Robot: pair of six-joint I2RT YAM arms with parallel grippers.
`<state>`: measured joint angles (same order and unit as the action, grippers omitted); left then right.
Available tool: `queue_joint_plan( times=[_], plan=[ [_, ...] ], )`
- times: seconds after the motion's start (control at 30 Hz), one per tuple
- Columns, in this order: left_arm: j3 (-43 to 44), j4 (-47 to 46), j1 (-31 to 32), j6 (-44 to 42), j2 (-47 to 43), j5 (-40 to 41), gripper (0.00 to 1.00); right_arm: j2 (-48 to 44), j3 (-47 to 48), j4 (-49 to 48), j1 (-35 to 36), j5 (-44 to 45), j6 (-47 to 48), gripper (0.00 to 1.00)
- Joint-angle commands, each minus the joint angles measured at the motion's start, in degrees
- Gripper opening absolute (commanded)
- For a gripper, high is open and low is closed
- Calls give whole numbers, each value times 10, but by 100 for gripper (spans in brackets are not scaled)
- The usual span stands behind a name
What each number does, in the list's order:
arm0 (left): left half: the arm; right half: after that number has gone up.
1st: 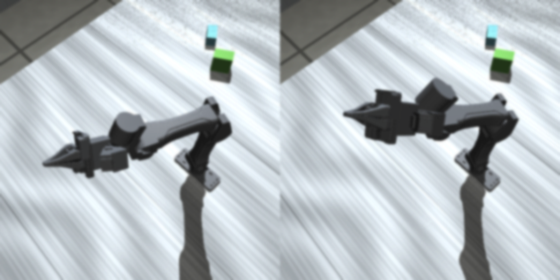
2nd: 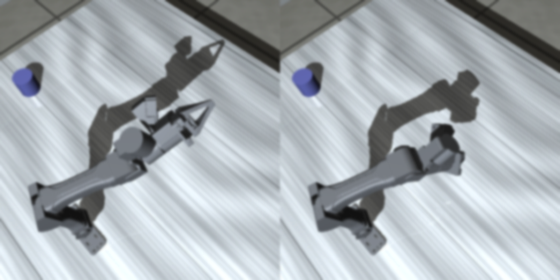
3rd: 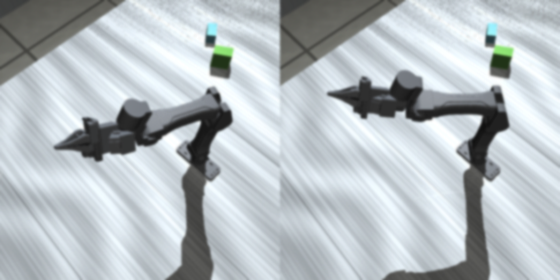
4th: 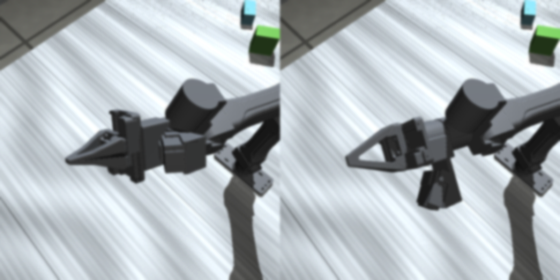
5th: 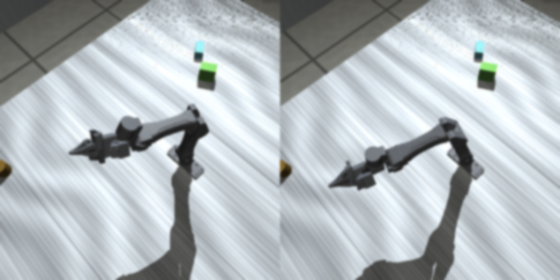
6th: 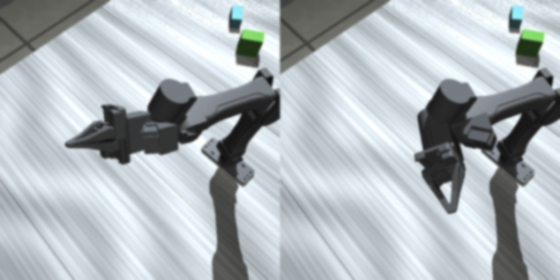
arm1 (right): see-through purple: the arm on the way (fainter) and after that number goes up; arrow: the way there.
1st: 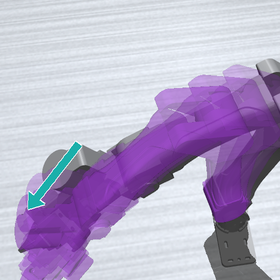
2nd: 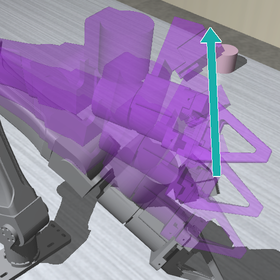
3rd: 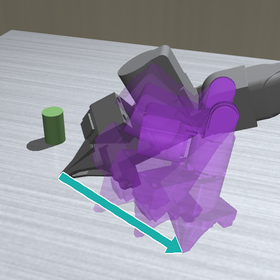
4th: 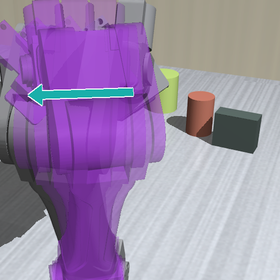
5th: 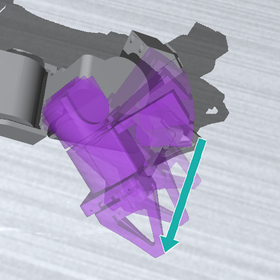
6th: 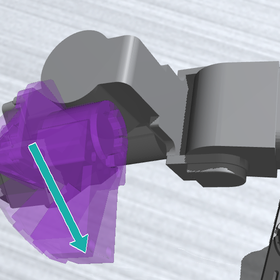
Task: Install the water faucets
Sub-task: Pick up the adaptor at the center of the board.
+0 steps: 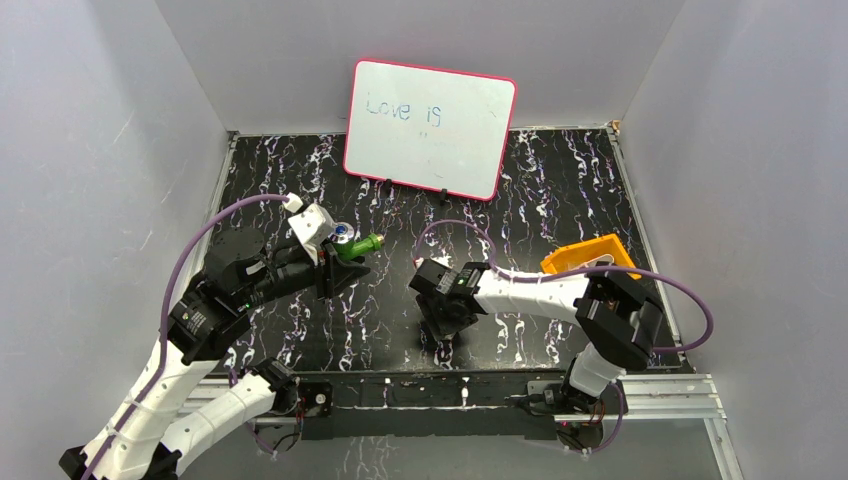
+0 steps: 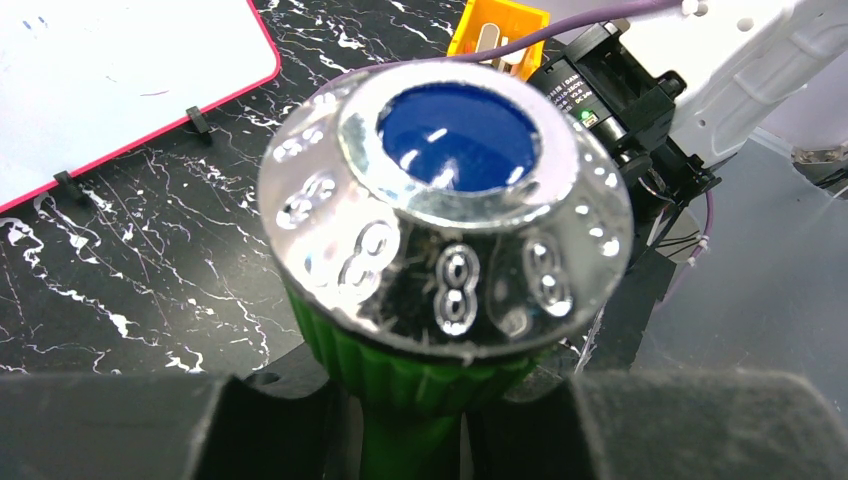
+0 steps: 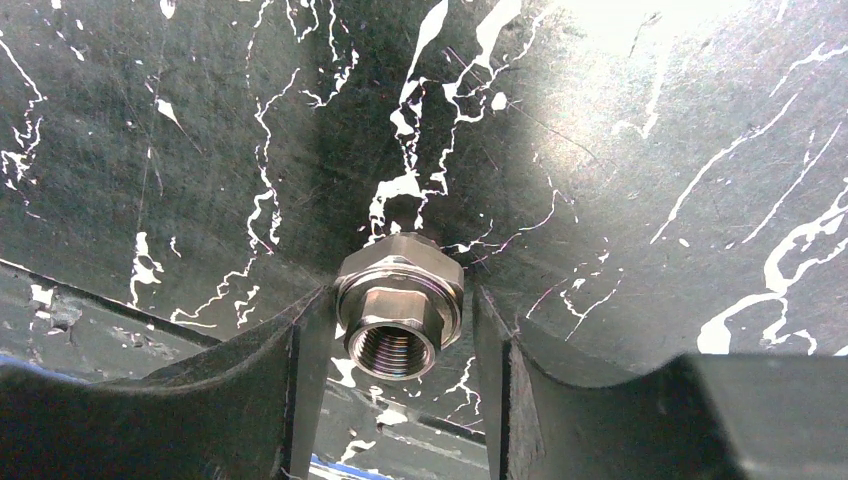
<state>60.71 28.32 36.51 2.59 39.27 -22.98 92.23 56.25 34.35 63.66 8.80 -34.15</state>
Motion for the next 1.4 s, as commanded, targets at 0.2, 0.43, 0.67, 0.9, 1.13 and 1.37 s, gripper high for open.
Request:
queue_joint_plan(
  times=[0.2,0.43,0.67,0.9,1.13,1.37],
  plan=[
    [9,-18,1,3,-8,-10,0,11,14,-5,1,-2,-6,57],
    [11,-17,1,2,-3,-11,0,-15,21,4,1,15,-7,31],
    [20,-20,1,41,33,-35,0,-134,22,-44,-4,37,52,15],
    [32,-50,1,113,80,-78,0,-279,-54,-221,-21,20,154,7],
    [29,-94,1,157,82,-114,0,-454,-112,-411,-24,8,230,0],
    [56,-108,1,165,99,-176,0,-513,-44,-406,-24,-94,320,0]
  ],
)
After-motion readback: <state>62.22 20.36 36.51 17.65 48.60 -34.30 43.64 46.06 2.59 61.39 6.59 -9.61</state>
